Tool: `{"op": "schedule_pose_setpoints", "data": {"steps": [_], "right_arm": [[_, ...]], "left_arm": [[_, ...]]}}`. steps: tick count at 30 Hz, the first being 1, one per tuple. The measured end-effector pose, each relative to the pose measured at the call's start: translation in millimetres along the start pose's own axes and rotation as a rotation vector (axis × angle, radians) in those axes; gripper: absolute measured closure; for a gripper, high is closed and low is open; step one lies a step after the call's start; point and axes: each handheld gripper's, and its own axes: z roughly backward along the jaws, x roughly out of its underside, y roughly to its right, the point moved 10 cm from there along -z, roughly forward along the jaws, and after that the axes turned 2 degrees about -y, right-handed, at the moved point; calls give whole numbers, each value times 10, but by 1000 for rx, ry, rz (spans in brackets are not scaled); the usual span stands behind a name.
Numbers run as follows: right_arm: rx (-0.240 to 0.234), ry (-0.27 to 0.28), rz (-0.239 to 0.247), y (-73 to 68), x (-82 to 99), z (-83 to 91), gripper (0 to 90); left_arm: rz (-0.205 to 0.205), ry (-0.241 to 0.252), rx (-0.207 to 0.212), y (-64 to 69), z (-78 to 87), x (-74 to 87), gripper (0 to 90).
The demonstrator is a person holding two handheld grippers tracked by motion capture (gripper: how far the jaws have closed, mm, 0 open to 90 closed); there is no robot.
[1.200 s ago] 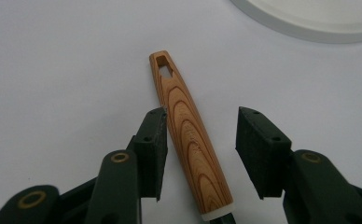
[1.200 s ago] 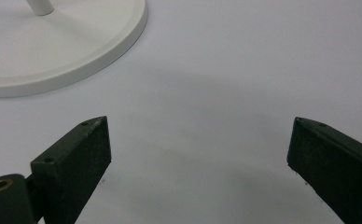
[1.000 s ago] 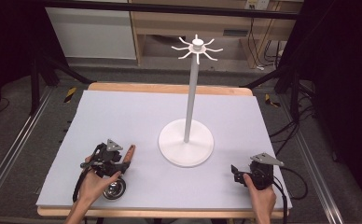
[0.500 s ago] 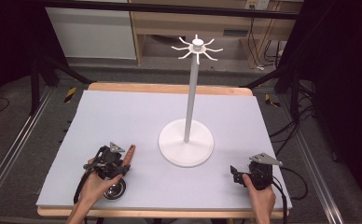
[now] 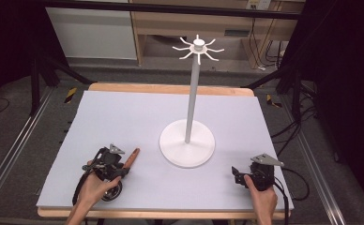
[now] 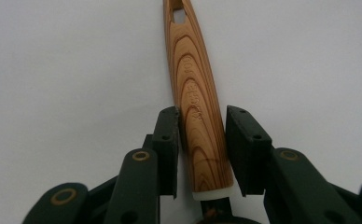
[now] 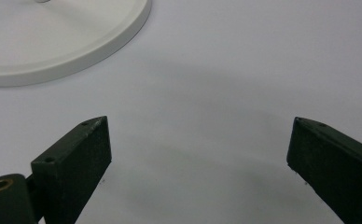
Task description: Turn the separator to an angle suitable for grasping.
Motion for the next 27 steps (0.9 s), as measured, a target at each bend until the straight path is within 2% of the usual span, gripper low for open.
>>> {"op": "schedule_pose_setpoints", "data": {"steps": [6,11,17,20,27], "right_arm": [[0,-2,1,1,2,-2,69],[0,-4,2,1,4,-5,69],[-3,-5,1,-4,4,-9,69],[-2,-6,1,0,5,-7,69],[-6,-7,0,-3,6,-6,69]], "left_arm": [[-17,-4,-5,27,-10,-1,650],[-15,-8,14,52,-48,7,636],[-41,-16,-14,56,-51,7,664],[-40,-15,-3,49,-53,2,679],[-58,-12,-7,48,-54,-6,663]]}}
